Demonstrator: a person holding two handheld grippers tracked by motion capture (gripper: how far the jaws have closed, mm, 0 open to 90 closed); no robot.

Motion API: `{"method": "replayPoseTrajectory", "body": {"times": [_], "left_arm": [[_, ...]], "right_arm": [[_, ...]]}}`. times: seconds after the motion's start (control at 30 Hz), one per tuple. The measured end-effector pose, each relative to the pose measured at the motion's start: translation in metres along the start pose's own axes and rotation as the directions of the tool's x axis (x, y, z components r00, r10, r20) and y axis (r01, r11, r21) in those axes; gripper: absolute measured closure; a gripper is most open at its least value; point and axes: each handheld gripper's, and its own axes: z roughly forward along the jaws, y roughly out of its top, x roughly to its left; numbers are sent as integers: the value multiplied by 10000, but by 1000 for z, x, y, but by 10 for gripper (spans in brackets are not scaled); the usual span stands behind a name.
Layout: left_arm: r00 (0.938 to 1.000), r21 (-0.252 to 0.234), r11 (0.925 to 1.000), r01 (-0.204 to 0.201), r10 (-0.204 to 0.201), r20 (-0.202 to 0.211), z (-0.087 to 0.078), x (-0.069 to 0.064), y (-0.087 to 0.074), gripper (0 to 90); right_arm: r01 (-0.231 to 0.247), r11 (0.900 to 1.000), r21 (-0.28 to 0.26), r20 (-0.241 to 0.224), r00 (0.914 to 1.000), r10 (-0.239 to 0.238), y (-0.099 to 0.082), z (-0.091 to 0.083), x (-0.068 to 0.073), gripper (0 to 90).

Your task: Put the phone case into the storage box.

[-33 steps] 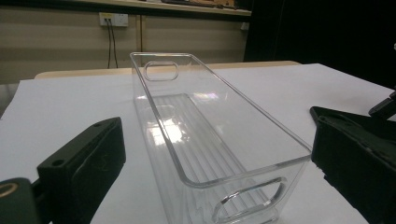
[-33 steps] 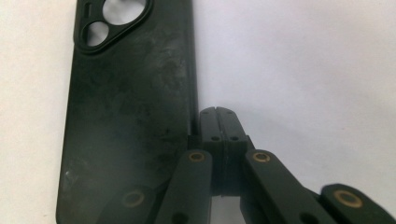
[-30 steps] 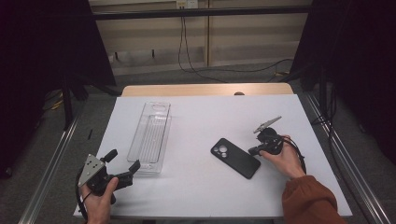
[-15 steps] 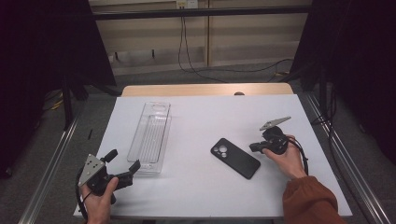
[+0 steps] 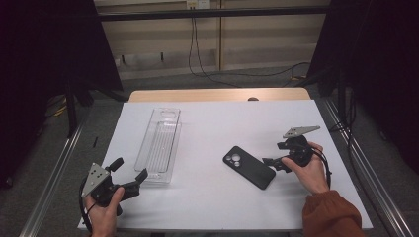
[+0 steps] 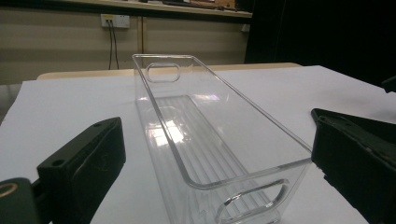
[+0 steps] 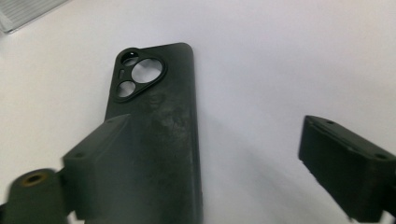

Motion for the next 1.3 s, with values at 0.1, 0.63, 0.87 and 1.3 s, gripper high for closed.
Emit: {"method": "replayPoseTrajectory", "body": {"times": [0.1, 0.63, 0.87, 1.3], "left_arm": [[10000, 11, 10000, -11, 11, -6, 0, 0, 0, 30], [10000, -75, 10000, 11, -11, 6, -1, 0, 1, 30], [10000, -86, 10000, -13, 13, -2, -1, 0, 1, 30], [10000, -63, 10000, -22, 22, 32, 0, -1, 1, 30]], "right_arm": [[-38, 10000, -51, -5, 10000, 38, -1, -3, 1, 19], [142, 9992, 363, -666, 9977, -118, -1, 1, 21, 89], [506, 9927, 1096, -850, 9955, -413, 7, 13, 23, 74], [813, 9784, 1901, -1010, 9929, -628, 15, 33, 28, 34]]}}
